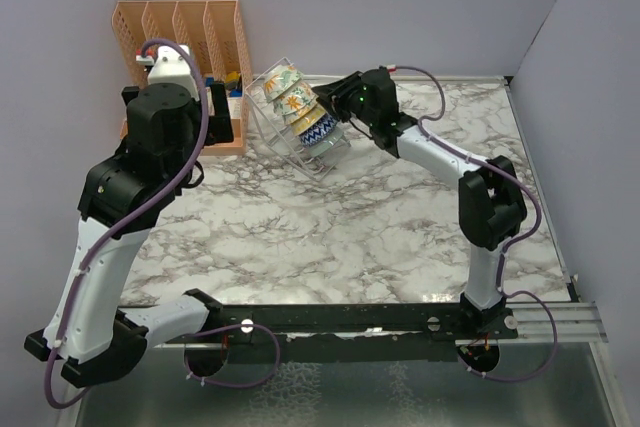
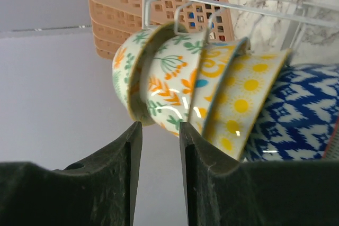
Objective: Load the bowls into the dish rack
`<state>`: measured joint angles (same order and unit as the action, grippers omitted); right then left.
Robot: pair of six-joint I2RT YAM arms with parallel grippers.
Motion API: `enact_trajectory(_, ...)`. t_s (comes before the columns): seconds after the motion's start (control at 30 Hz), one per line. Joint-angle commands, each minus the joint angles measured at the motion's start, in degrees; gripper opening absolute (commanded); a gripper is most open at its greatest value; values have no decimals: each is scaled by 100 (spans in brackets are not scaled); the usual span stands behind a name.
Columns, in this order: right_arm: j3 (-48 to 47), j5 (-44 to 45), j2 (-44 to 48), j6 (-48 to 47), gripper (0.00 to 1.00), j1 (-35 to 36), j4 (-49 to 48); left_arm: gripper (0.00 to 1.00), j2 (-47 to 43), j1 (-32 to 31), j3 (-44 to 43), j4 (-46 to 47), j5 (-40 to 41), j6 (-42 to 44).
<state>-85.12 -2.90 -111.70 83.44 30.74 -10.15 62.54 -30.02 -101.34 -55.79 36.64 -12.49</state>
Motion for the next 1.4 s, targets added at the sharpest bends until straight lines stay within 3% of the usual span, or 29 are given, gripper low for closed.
enact_trajectory(0.0, -880, 71, 255, -1708, 35, -22, 1204, 99, 254, -18, -17, -223, -785, -6)
enact_trajectory(0.27, -1732, 568, 575, -4149, 38, -22, 3046, 99, 668, -17, -70, -353, -1425, -397)
enact_trajectory(0.47, -1420, 1320, 1299, -5430, 48, -24, 3542, 99, 977, -14, -187, -454, -579, -1461)
enact_trajectory(0.57, -1292, 1602, 1576, -5940, 62, -24, 3742, 99, 1183, -18, -302, -753, 5, -2064)
enact_trajectory(0.6, -1285, 1673, 1627, -6052, 87, -29, 3850, 99, 1256, -15, -359, -866, 177, -2223)
enact_trajectory(0.63, -1296, 1748, 1656, -6134, 99, -27, 3972, 99, 1313, -17, -385, -963, 338, -2343)
enact_trajectory(0.87, -1153, 1696, 1894, -6215, 99, -33, 4290, 99, 1521, -20, -590, -1167, 1095, -2858)
enact_trajectory(1.37, -928, 1526, 2099, -6305, 99, -76, 4404, 99, 1586, -15, -710, -1128, 1291, -2861)
